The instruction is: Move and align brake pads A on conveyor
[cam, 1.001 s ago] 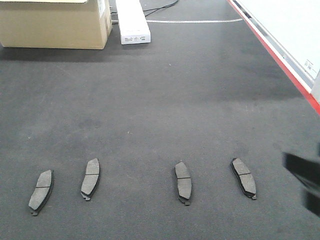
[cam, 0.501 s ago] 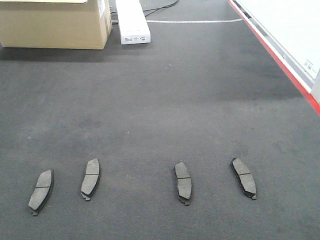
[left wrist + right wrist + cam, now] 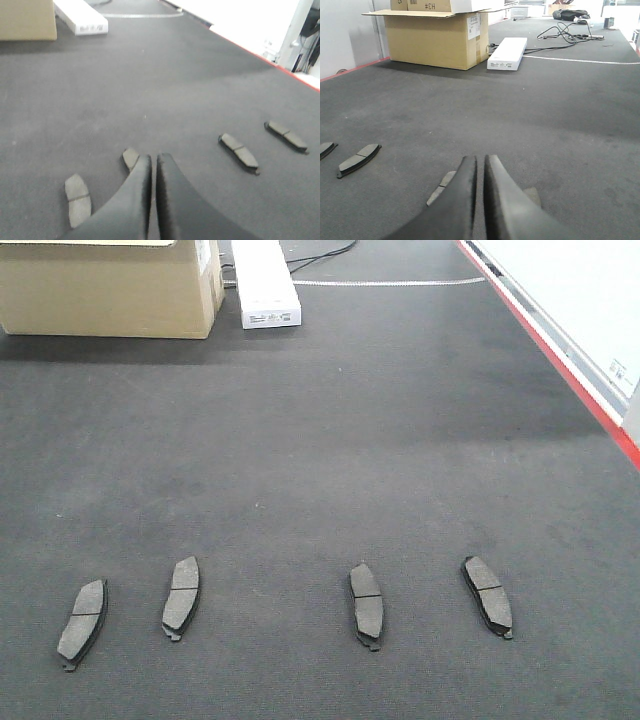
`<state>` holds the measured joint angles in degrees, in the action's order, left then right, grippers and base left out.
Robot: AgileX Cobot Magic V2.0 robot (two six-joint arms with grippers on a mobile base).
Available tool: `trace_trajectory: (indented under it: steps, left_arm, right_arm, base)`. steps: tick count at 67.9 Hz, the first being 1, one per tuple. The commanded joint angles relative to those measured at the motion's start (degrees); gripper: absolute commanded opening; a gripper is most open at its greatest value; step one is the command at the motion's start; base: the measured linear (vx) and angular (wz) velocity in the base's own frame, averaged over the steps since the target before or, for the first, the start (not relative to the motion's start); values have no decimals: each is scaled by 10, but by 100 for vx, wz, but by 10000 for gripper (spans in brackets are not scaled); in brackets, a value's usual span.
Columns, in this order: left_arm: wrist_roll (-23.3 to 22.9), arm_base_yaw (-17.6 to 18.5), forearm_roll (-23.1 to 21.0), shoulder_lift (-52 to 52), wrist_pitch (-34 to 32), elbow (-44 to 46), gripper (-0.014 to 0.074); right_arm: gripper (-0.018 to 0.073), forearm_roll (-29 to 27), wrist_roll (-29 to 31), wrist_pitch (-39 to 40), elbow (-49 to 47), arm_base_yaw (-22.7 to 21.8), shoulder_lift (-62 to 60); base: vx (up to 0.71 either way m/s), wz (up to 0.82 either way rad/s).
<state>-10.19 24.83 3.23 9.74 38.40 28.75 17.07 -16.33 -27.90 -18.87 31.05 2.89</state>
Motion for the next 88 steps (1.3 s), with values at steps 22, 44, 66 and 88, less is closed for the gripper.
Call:
trace_trajectory:
  steps: [22,44,66,88]
  left_arm:
    - [3,3,-4,8,-43,12,-7]
    - [28,-31,3,3,-53,-26,-7]
    - [53,-236,-5,-91,-224,-200,-7]
    - [21,-250,-2,-114,-358,-313,-7]
  right_arm:
    - [-12,8,4,43,-14,-2,9]
    - [-12,8,4,43,-14,-2,9]
    - [-12,8,4,43,-14,-2,9]
    - [-12,8,4,39,-14,-2,9]
  base:
    - [0,0]
    - [0,0]
    - [0,0]
    - [0,0]
